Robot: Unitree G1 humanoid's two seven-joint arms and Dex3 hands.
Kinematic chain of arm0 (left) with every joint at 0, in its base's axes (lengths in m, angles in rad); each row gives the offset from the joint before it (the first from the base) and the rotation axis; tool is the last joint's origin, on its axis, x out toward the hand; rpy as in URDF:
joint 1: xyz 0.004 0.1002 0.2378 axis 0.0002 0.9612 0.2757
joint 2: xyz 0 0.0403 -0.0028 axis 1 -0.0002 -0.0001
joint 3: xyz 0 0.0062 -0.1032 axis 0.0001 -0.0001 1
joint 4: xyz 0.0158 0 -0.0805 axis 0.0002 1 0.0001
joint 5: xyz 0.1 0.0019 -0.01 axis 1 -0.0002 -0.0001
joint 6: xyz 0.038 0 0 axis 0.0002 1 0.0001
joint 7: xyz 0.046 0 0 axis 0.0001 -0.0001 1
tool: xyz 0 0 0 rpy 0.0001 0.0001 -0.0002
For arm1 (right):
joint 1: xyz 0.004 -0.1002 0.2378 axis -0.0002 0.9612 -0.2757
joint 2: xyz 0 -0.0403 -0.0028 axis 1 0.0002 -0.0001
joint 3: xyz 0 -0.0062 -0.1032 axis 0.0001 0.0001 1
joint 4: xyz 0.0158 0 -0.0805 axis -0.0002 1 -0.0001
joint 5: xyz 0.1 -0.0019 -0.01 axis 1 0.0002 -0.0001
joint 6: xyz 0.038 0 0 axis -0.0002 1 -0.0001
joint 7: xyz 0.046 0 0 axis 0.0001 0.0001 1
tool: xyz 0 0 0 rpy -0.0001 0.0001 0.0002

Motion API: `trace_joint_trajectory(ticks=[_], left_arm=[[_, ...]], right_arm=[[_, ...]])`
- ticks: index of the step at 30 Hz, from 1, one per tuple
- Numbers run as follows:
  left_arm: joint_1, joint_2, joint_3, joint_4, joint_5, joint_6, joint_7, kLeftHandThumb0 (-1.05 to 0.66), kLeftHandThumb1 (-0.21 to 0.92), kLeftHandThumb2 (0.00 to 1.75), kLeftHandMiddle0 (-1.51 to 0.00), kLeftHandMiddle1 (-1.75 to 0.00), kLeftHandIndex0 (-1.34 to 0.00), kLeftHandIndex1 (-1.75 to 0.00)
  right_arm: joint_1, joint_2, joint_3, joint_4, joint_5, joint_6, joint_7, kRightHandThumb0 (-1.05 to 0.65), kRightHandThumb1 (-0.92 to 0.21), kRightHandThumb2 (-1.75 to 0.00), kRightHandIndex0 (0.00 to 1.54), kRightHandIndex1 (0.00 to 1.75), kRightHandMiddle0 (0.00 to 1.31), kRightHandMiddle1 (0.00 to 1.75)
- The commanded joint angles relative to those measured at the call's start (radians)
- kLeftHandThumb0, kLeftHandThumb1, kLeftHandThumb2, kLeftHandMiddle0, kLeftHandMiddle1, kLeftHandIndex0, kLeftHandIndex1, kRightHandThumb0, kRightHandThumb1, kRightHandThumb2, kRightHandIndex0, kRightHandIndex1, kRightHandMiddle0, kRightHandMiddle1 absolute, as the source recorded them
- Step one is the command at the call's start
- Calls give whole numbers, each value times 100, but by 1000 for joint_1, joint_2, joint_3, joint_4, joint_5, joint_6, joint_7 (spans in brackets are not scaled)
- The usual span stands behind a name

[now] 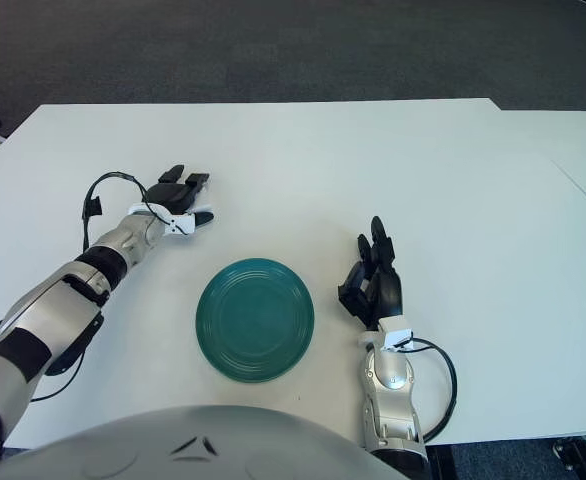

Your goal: Put the charger into the plate.

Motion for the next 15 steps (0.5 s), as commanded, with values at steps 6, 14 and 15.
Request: trace_joint_trajectory(ticks=[6,14,15], left_arm=[[35,-21,-27,66,-8,-22,-159,-105,92,66,-35,-12,0,-63],[34,-34,-4,99,-55,-38,-265,-105,92,71,-28,-33,-1,-68],[35,-35,-3,102,-59,-38,-274,-105,92,71,-29,-31,-1,-70]], right_arm=[[41,-2,-2,63,7,57,12,-95,-92,-106,0,0,1,4],[43,-3,-5,61,14,61,17,-94,-92,-106,0,0,0,5],[43,-2,-5,61,16,60,18,-93,-92,-106,0,0,0,5]])
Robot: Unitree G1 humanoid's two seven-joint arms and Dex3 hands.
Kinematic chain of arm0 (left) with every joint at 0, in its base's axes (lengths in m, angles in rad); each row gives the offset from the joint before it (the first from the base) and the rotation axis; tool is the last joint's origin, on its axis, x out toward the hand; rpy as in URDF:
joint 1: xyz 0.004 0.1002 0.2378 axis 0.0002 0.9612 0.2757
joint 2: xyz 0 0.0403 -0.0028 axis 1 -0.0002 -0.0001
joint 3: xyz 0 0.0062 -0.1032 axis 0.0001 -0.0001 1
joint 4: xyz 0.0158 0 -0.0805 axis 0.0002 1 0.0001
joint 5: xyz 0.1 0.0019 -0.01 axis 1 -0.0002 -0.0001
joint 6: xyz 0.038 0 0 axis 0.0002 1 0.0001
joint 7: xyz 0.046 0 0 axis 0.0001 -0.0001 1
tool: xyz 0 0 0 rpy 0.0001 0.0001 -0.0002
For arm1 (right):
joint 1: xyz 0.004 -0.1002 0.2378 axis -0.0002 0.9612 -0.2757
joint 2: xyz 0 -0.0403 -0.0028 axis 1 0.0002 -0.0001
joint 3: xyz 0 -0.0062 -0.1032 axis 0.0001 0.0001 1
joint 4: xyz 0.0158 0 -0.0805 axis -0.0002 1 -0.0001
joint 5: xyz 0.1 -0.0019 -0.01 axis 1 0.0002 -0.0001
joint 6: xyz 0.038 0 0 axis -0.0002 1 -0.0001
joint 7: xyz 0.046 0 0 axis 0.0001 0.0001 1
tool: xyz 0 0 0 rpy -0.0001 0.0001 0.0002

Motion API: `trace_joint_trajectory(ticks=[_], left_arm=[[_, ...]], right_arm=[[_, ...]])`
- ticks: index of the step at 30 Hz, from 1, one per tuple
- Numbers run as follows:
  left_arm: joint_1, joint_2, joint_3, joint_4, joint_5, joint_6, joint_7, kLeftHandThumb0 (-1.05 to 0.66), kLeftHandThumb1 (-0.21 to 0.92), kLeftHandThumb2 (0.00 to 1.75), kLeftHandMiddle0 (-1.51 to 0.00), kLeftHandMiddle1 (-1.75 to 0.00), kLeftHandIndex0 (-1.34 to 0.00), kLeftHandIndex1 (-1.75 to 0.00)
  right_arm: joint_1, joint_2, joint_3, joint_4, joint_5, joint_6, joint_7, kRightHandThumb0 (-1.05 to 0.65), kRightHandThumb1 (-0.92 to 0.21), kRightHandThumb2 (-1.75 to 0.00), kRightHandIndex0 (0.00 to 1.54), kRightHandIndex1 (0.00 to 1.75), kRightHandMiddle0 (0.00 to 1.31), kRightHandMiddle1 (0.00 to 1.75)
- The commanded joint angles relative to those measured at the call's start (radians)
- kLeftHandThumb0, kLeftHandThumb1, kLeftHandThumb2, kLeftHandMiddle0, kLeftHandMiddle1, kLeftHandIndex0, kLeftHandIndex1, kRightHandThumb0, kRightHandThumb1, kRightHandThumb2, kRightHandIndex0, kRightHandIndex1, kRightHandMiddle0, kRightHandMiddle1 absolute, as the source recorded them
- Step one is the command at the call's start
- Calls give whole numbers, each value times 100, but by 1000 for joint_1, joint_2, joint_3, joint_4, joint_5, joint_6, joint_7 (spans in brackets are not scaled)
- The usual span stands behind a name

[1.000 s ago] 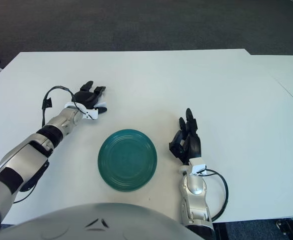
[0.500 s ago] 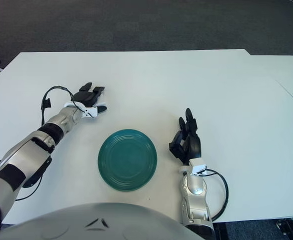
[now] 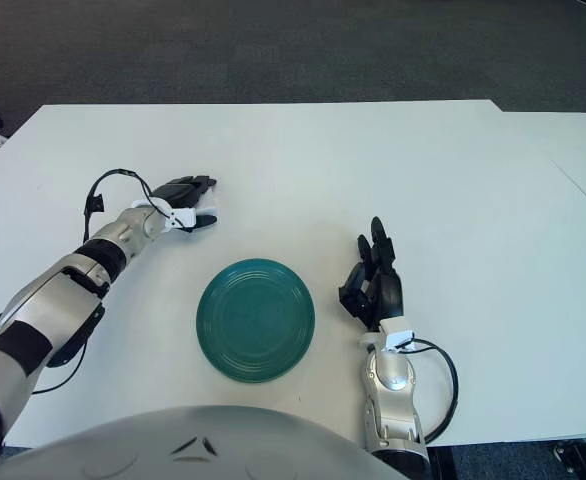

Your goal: Put the charger into the plate.

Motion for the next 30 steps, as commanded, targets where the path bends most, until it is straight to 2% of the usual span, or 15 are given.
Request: trace_joint_trajectory(ticks=[1,5,9,14,17,20,23,30], left_arm=[[80,-25,-15,62,-2,4,-128,-105,92,71,-30,-28,-1,-71],[83,-27,-17,67,-7,4,-131,-105,92,71,-33,-21,-1,-75],[105,-20,-47,49,22,6,-86,-105,92,70,-36,-23,-2,-75],[119,-22,-81,39,57,31,-28,-105,92,66,-19,-67,-4,-73],[138,-41,-110,42,85,68,22,-105,92,64,-11,-83,-5,-72],[157,-70,-138,55,107,105,60,-105,92,60,-3,-110,-7,-72],[168,-86,-160,64,125,127,84,-105,92,56,-1,-122,-9,-73],[204,-106,-200,85,163,169,142,-105,92,47,0,-137,-10,-74]], right_arm=[[42,3,-4,62,16,59,11,-93,-92,-107,0,0,0,5],[42,2,-5,63,19,55,13,-93,-92,-107,0,0,0,6],[41,0,-6,63,19,54,15,-92,-92,-108,0,0,0,7],[39,-1,-9,59,22,60,18,-91,-92,-108,0,0,0,8],[42,-2,-9,54,20,62,19,-92,-92,-108,0,0,0,7],[44,-4,-9,50,17,65,18,-93,-92,-107,0,0,0,6],[47,-5,-10,36,18,73,17,-93,-92,-106,0,0,0,6],[58,-4,-15,4,22,84,15,-95,-92,-105,0,0,0,5]])
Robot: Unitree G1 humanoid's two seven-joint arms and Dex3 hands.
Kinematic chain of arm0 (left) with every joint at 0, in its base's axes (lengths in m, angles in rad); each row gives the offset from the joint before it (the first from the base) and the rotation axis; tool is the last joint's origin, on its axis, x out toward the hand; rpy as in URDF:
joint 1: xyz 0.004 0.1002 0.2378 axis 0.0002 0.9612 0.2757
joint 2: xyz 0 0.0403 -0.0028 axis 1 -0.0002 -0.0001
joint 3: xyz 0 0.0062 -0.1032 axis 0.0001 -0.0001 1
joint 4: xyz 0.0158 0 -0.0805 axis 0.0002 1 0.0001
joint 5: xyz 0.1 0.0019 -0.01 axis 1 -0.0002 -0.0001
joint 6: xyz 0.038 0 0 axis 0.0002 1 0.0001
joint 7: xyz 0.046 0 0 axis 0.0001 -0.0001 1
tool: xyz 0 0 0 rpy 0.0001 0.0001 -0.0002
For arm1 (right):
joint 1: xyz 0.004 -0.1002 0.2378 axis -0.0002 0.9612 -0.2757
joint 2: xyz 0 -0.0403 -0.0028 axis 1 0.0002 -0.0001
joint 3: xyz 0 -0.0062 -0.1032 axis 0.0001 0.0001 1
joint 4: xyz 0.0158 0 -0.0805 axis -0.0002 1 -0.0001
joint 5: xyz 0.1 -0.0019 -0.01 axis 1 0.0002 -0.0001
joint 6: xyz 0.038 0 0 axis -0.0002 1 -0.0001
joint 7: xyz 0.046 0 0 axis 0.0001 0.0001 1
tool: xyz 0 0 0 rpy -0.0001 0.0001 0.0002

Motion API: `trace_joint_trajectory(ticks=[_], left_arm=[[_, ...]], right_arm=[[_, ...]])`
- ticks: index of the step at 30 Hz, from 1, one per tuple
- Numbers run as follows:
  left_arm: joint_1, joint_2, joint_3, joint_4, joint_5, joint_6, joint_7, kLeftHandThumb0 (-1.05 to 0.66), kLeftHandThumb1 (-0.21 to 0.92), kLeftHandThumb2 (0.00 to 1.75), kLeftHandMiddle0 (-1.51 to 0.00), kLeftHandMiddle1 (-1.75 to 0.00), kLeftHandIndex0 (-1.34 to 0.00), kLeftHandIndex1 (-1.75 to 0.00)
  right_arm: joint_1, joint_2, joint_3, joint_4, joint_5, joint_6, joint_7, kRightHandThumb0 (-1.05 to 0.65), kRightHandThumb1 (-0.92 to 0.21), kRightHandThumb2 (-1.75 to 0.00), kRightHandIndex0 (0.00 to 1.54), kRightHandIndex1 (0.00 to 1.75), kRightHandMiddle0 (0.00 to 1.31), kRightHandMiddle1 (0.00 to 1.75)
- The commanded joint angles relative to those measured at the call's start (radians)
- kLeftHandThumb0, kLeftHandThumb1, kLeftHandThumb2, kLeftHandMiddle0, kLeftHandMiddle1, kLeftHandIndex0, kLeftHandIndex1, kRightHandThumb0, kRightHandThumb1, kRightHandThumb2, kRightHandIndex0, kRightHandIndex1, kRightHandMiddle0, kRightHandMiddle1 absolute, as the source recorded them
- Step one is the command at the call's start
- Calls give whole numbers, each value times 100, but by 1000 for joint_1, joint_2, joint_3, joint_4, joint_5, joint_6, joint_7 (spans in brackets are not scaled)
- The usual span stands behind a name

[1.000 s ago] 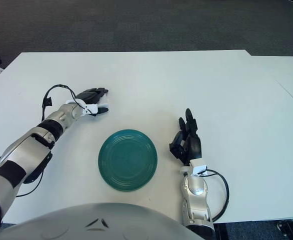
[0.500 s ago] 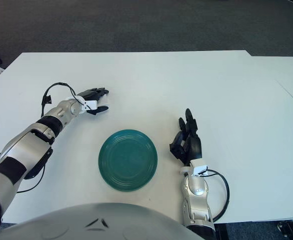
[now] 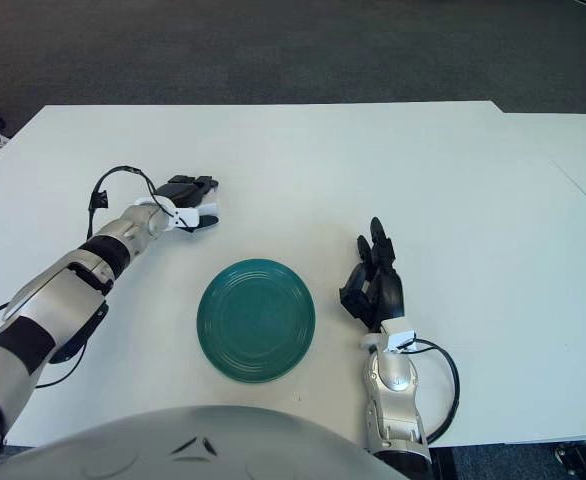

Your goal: Put the charger into the plate.

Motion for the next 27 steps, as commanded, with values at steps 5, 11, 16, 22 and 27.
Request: trace_joint_trajectory(ticks=[5,11,16,22,27], left_arm=[[196,-57,-93,104,81,53,-31,-105,92,40,0,-150,-11,-81],[211,-70,-140,109,136,127,107,-65,82,11,0,-165,-13,-139],[228,-87,-144,123,139,188,203,-21,52,72,-1,-173,-16,-156],[234,-99,-149,133,145,212,258,1,55,93,-32,-174,-41,-155],[224,-101,-126,128,121,213,272,0,36,118,-56,-151,-53,-171]], right_arm=[[59,4,-9,9,17,82,3,-96,-92,-104,0,0,0,5],[70,2,-22,-5,27,80,3,-97,-92,-102,0,0,0,6],[73,4,-31,-9,34,77,1,-97,-92,-100,0,0,0,7],[78,7,-39,-14,44,67,-2,-97,-92,-100,0,0,0,9],[80,8,-43,-15,48,55,-2,-98,-92,-100,0,0,0,10]])
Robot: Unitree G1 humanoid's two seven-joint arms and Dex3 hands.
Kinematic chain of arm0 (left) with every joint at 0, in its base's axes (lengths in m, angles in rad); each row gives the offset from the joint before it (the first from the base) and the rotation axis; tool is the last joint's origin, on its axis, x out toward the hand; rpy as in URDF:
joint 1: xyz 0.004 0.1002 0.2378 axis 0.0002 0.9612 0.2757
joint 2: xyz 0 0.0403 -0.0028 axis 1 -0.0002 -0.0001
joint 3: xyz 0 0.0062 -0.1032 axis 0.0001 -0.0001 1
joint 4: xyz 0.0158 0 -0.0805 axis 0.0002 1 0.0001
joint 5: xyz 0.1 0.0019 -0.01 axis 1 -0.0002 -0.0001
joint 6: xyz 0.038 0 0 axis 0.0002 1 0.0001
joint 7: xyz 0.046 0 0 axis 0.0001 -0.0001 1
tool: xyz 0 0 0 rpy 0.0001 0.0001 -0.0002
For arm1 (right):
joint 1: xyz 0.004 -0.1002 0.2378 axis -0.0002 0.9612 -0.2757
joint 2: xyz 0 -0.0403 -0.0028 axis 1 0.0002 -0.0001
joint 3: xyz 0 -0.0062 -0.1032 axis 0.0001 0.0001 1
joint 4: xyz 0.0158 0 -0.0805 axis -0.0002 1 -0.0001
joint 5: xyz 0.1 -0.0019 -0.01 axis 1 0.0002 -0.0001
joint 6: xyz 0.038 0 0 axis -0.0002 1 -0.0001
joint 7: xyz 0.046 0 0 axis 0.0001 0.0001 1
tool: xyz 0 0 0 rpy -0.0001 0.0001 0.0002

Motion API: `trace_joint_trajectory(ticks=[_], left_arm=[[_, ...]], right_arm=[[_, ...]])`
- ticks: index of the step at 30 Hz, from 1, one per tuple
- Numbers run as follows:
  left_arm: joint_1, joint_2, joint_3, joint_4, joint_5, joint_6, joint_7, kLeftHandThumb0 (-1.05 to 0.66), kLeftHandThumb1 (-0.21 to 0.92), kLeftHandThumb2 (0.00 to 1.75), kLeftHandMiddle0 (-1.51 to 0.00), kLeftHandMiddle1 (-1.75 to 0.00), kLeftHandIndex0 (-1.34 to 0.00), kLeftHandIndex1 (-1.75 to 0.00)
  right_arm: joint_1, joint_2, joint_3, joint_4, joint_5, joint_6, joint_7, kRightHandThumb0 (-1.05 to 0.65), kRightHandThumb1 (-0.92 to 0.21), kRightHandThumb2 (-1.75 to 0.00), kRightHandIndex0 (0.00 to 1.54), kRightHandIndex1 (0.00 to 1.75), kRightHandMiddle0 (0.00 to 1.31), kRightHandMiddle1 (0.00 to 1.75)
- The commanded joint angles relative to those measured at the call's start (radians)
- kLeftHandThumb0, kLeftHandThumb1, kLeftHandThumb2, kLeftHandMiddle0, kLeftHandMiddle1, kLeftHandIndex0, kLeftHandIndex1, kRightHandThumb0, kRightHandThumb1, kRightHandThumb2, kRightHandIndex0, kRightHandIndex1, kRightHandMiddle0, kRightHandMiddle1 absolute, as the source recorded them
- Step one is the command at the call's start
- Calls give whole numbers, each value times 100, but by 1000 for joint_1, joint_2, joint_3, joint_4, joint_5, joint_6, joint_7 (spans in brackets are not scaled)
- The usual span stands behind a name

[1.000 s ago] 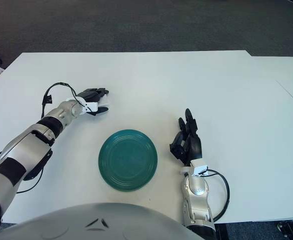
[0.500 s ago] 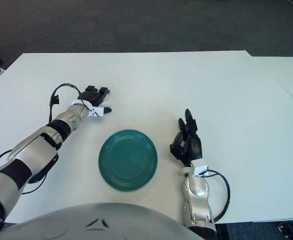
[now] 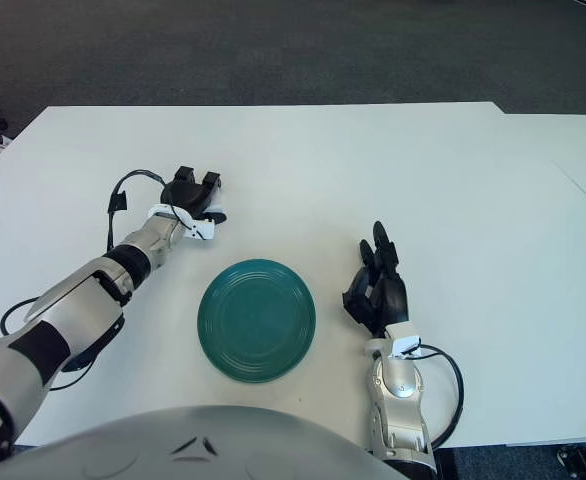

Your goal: Put the charger into the plate.

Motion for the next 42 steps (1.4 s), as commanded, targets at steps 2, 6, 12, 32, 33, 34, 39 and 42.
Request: trace_joint_trajectory(ticks=[2,6,12,32,33,34,39,42], left_arm=[[201,-25,-18,104,5,4,-50,0,31,121,-63,-143,-57,-173],[203,-28,20,101,-31,-12,-49,0,37,121,-52,-160,-49,-174],[198,-35,63,101,-74,-29,-90,0,39,123,-46,-170,-45,-175],[183,-49,151,81,-157,-91,-127,0,18,147,-60,-172,-60,-175],[182,-49,153,81,-159,-93,-129,0,16,149,-62,-172,-61,-175],[181,-50,156,81,-162,-95,-131,0,12,154,-64,-173,-64,-175],[174,-47,165,77,-170,-108,-137,0,-3,157,-97,-132,-74,-175],[153,-39,174,47,-178,-119,-143,0,-6,161,-100,-134,-74,-175]], right_arm=[[38,9,-15,30,21,40,-1,-98,-92,-100,0,0,0,11],[38,12,-17,28,25,41,-4,-98,-92,-99,0,0,0,12],[33,14,-20,29,27,43,-7,-99,-92,-99,0,0,0,12],[10,19,-32,67,25,19,-9,-98,-92,-98,0,0,0,11],[9,19,-33,70,24,16,-10,-97,-92,-98,0,0,0,11],[7,20,-34,74,22,13,-12,-97,-92,-98,0,0,0,11],[1,21,-38,89,15,0,-18,-97,-92,-98,0,0,0,12],[-3,20,-39,101,12,-9,-19,-97,-92,-99,0,0,0,13]])
